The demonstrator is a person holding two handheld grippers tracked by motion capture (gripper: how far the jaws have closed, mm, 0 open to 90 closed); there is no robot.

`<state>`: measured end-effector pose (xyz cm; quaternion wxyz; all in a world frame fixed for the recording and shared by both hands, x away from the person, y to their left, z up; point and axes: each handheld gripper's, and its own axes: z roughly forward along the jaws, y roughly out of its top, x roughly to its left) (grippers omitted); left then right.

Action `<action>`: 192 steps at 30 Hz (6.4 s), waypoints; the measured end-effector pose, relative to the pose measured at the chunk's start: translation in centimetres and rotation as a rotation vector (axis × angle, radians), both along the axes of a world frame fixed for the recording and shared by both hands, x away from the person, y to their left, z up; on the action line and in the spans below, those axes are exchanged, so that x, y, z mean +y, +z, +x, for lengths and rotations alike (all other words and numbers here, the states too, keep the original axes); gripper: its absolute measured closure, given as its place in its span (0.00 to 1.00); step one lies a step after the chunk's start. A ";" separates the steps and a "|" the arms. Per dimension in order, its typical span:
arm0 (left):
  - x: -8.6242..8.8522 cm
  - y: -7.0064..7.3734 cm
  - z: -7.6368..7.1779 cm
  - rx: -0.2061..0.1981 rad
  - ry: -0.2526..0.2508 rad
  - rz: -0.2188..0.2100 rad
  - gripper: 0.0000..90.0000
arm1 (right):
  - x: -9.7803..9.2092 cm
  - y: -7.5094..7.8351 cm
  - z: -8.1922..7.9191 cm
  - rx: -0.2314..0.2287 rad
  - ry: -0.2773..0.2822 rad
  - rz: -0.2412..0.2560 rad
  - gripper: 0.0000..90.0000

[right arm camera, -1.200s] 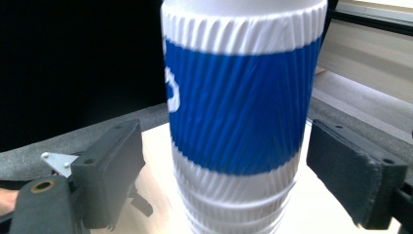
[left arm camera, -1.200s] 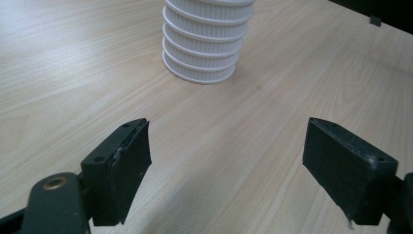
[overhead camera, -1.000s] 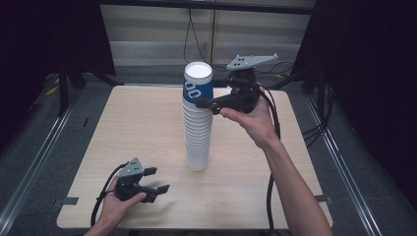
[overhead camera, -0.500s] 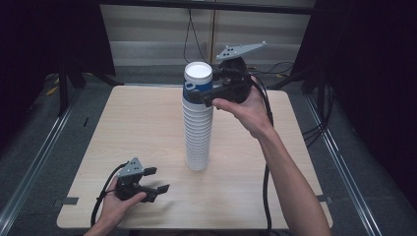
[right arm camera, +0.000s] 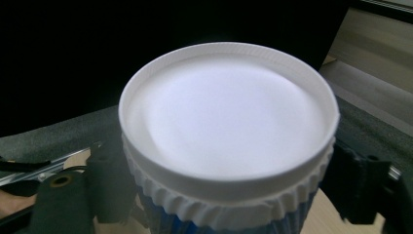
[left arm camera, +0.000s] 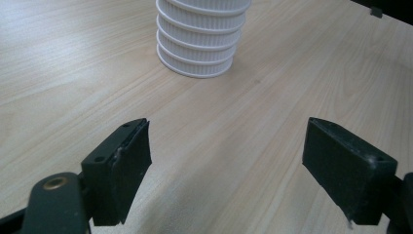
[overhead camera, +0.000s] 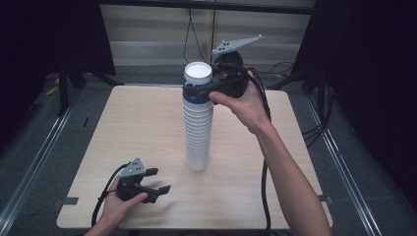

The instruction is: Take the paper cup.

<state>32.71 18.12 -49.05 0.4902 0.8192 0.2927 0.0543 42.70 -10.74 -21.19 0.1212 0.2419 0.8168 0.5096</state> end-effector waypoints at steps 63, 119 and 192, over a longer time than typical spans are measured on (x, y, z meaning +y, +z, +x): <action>-0.1 0.0 0.1 0.007 0.007 -0.011 0.21 | -2.4 3.6 -2.2 -0.178 -0.026 0.311 0.30; -4.5 4.2 1.8 -0.020 -0.114 -0.146 0.17 | -10.0 -11.9 -8.7 -0.066 -0.166 0.229 0.30; -7.5 2.8 0.1 -0.043 -0.275 -0.187 0.17 | -0.9 -22.4 -10.0 0.143 0.125 0.285 0.31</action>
